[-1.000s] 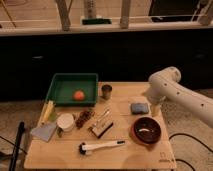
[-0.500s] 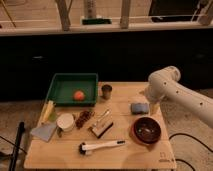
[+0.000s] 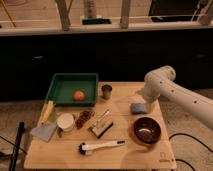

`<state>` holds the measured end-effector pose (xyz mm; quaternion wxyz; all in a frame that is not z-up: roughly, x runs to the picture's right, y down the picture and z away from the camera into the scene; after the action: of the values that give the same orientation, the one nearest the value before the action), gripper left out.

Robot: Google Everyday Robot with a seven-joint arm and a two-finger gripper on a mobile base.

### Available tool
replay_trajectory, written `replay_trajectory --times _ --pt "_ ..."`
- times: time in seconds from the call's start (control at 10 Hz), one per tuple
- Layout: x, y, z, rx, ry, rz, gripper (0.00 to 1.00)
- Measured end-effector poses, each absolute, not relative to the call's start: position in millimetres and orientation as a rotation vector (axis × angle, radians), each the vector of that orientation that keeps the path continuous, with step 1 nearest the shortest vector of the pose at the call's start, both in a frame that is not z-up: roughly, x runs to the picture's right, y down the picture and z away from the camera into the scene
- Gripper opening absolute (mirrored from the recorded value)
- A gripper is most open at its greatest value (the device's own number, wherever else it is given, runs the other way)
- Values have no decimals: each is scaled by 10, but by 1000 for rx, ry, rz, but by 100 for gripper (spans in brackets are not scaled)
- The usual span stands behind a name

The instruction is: Place sponge in metal cup

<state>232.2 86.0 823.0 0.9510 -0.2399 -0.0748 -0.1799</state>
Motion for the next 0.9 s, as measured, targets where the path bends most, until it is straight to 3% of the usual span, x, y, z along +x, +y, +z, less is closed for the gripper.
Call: replay_trajectory --times 0.9 --pt "2204 950 8699 -512 -143 -329 80"
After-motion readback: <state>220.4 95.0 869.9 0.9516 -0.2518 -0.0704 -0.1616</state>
